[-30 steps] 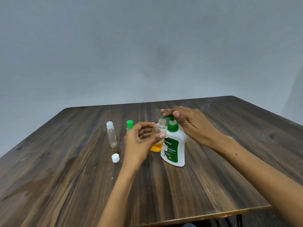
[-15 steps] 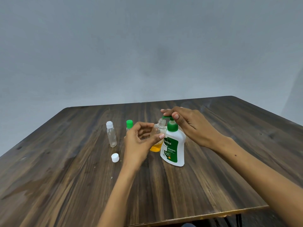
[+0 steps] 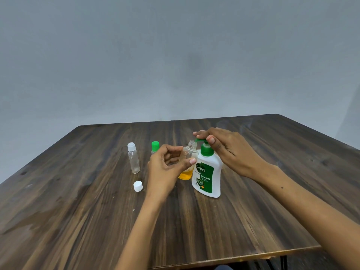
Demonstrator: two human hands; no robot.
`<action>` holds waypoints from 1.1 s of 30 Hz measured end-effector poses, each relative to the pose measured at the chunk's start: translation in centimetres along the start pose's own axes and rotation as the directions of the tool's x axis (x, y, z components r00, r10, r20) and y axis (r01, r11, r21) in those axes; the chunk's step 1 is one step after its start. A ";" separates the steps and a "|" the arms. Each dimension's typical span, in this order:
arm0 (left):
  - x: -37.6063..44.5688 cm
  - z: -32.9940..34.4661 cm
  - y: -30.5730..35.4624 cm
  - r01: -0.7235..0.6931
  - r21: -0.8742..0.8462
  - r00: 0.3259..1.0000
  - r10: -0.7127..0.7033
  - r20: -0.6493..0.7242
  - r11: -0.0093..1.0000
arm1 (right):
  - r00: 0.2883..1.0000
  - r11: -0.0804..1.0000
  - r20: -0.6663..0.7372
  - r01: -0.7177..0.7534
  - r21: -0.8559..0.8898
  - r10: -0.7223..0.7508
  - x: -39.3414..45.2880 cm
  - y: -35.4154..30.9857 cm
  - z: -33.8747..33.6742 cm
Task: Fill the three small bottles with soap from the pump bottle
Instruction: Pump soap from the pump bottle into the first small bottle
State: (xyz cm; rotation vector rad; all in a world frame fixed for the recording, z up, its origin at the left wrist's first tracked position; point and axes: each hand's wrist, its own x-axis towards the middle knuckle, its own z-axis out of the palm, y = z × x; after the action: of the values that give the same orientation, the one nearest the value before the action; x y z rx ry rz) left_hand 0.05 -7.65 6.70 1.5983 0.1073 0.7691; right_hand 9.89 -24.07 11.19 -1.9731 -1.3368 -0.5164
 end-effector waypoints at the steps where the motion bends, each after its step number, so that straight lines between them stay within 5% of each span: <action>1: 0.0 0.0 0.0 0.002 0.001 1.000 -0.002 0.002 1.000 | 1.000 1.000 0.001 0.004 -0.005 -0.004 -0.1 0.0 0.0; 8: -0.1 -0.1 -0.1 0.013 -0.009 1.000 -0.013 0.001 1.000 | 0.995 0.992 0.091 0.043 -0.115 -0.033 -0.4 0.6 -0.2; 33: -0.1 0.0 0.0 0.012 0.014 1.000 -0.012 0.018 1.000 | 0.999 0.999 0.039 -0.026 0.020 0.025 0.0 0.0 0.0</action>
State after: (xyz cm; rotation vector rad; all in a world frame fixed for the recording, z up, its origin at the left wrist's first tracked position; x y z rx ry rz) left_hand 0.01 -7.69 6.64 1.6160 0.1091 0.7463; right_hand 9.93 -24.10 11.18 -1.9903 -1.3335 -0.4536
